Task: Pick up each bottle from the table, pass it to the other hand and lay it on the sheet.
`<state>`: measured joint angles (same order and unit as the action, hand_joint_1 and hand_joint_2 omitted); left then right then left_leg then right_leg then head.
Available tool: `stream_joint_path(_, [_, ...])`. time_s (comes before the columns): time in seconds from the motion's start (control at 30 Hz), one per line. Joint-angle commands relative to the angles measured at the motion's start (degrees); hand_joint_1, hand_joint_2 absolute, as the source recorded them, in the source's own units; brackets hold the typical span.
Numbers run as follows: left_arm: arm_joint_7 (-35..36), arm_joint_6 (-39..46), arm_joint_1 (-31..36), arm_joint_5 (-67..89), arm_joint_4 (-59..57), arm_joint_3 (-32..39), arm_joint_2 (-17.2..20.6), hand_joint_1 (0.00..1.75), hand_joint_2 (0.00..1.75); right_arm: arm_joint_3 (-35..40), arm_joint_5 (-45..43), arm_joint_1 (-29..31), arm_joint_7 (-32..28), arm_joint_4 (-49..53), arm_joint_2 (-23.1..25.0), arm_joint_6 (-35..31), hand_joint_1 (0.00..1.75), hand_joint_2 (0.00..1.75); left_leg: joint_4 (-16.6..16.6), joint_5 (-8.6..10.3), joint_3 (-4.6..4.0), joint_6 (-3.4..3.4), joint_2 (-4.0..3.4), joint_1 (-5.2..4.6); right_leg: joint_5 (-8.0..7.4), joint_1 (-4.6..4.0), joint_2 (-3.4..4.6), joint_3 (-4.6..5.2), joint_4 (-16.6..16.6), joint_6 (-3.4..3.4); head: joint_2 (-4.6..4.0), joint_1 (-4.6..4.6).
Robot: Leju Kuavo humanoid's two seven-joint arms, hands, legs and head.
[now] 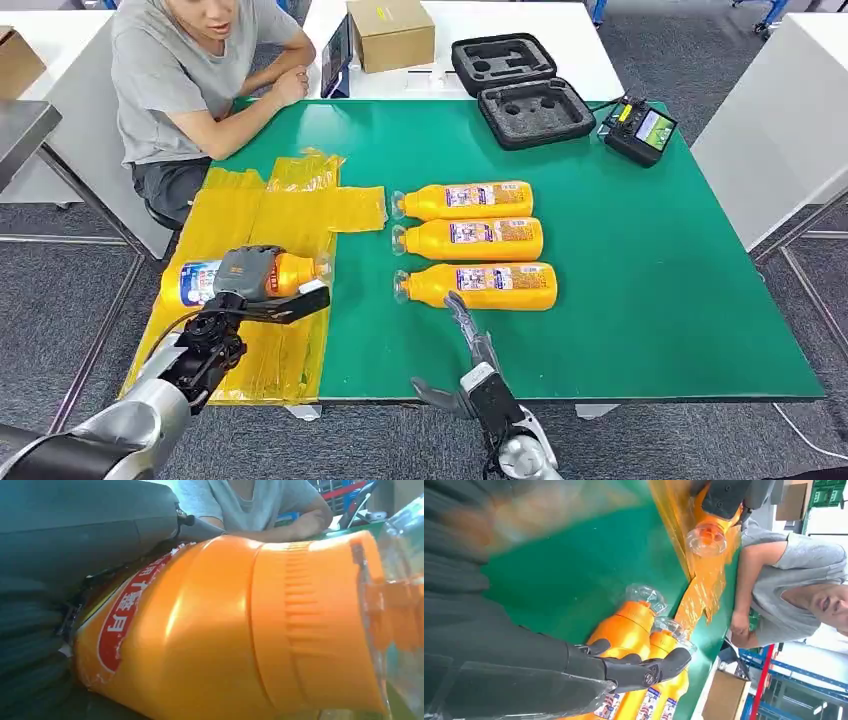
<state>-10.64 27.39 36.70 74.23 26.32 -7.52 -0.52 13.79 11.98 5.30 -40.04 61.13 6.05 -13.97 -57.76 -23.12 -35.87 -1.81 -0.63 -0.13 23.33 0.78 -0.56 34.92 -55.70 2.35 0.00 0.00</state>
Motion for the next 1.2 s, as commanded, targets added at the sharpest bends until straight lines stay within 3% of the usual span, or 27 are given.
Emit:
stream_joint_path(0.03, [-1.7, 1.6, 1.4, -1.6, -4.7, 1.6, -0.7, 0.68, 1.75, -1.5, 0.2, 0.6, 0.0, -2.6, 0.9, 0.3, 0.00, 1.75, 0.0, -0.06, 0.17, 0.06, 0.03, 0.03, 0.06, -0.03, 0.02, -0.17, 0.0, -0.06, 0.00, 0.00])
stream_joint_path(0.07, [-1.7, 1.9, 1.1, -1.6, -4.7, 1.4, -0.6, 0.00, 1.75, -1.4, 0.3, 0.8, 0.0, -2.9, 0.8, 0.3, 0.00, 1.75, 0.0, -0.12, 0.30, 0.10, 0.03, 0.06, 0.11, -0.05, 0.05, -0.30, 0.1, -0.09, 0.00, 0.00])
stream_joint_path(0.4, [-3.8, 1.6, 1.9, -2.2, -4.7, 0.6, -1.8, 0.00, 1.75, -1.8, 0.0, 1.6, 0.0, -4.1, 0.7, 0.3, 0.00, 1.75, 0.0, -0.06, 0.15, 0.06, 0.05, 0.02, 0.06, -0.01, 0.01, -0.16, 0.0, -0.05, 0.00, 0.00])
stream_joint_path(0.53, [-13.4, -4.9, 2.3, -10.9, -3.2, 3.5, -2.7, 0.00, 1.75, -2.4, -1.2, 1.3, 0.0, -3.7, 0.3, 0.9, 0.00, 1.75, 0.0, -0.04, 0.10, 0.05, 0.07, 0.02, 0.04, -0.02, -0.02, -0.11, 0.0, -0.05, 0.00, 0.00])
stream_joint_path(0.7, [-16.7, -8.3, 2.2, -15.3, -2.1, 3.5, -3.1, 0.00, 1.75, -2.4, -1.6, 1.2, 0.0, -3.8, 0.0, 1.0, 0.00, 1.75, 0.0, -0.06, 0.15, 0.07, 0.13, 0.03, 0.07, -0.02, -0.04, -0.18, 0.0, -0.06, 0.00, 0.00])
stream_joint_path(0.73, [-16.2, -8.2, 2.2, -14.8, -2.3, 2.7, -2.8, 0.00, 0.00, -2.3, -1.6, 1.3, 0.0, -4.1, 0.1, 1.2, 0.00, 1.75, 0.0, -0.11, 0.27, 0.11, 0.21, 0.06, 0.13, -0.05, -0.07, -0.31, 0.0, -0.09, 0.00, 0.00])
stream_joint_path(1.03, [-15.6, -5.8, 0.7, -14.7, -2.5, 0.8, -2.2, 0.00, 0.00, -2.4, -1.9, 1.3, 0.0, -4.8, -0.1, 1.3, 0.00, 1.75, 0.0, -0.12, 0.31, 0.10, 0.11, 0.04, 0.11, -0.03, 0.02, -0.31, 0.1, -0.09, 0.00, 0.00])
stream_joint_path(1.2, [-18.3, -7.1, -3.8, -15.3, 5.0, -3.4, -2.5, 0.00, 0.00, -2.6, -1.8, 0.5, 0.0, -4.1, -0.1, 0.8, 0.00, 1.75, 0.1, -0.06, 0.20, 0.05, 0.10, -0.01, 0.06, 0.02, 0.00, -0.20, 0.1, -0.04, 0.00, -0.02])
